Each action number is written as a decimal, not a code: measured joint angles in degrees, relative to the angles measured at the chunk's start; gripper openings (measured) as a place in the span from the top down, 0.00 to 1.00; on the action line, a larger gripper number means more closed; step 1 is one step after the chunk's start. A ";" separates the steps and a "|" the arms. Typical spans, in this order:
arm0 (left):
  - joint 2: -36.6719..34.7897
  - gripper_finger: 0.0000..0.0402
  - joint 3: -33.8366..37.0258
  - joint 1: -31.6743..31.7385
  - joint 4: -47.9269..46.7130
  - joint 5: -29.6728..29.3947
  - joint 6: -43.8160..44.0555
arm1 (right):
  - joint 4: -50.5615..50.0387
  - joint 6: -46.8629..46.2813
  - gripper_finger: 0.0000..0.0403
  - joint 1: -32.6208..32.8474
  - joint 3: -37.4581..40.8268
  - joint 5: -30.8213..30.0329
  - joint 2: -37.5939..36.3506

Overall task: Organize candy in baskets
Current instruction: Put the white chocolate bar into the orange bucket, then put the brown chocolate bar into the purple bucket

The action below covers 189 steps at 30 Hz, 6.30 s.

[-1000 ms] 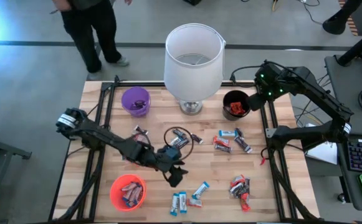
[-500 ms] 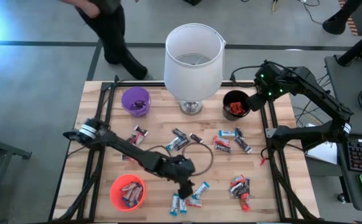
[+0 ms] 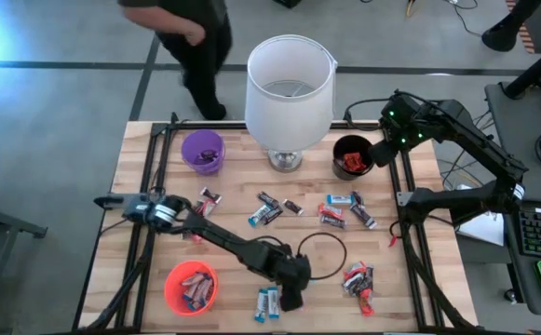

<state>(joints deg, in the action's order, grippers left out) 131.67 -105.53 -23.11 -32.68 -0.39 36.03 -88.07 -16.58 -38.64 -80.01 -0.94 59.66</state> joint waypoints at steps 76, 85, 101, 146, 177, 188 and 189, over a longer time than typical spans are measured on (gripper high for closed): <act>-3.10 1.00 -27.91 1.80 -41.50 -13.63 -6.04 | -0.51 5.24 0.64 0.01 0.06 38.41 -9.03; -8.39 1.00 -27.91 3.56 -46.40 -17.13 -12.03 | 10.25 2.61 0.64 0.25 0.82 39.30 -9.49; -20.82 1.00 -27.81 5.56 -51.49 -20.27 -15.02 | 31.42 -5.28 0.60 20.35 1.16 39.92 0.69; -50.28 1.00 28.59 -30.54 -31.29 -12.03 41.02 | 45.59 -14.04 0.50 29.99 -0.26 35.20 12.94; -54.63 0.69 31.34 -29.10 -39.33 -22.10 43.09 | 20.39 -12.13 0.50 30.14 1.90 15.90 12.92; -63.81 0.69 31.34 -28.89 -45.41 -33.53 42.86 | 21.09 -12.33 0.50 30.15 6.59 15.91 12.89; -64.33 0.69 31.34 -28.87 -46.57 -34.06 42.84 | 21.11 -12.33 0.50 30.15 7.06 15.91 12.89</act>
<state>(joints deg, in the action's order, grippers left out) 67.33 -74.19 -51.99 -79.24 -34.45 78.87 -66.96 -28.91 -8.49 -72.95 14.96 72.55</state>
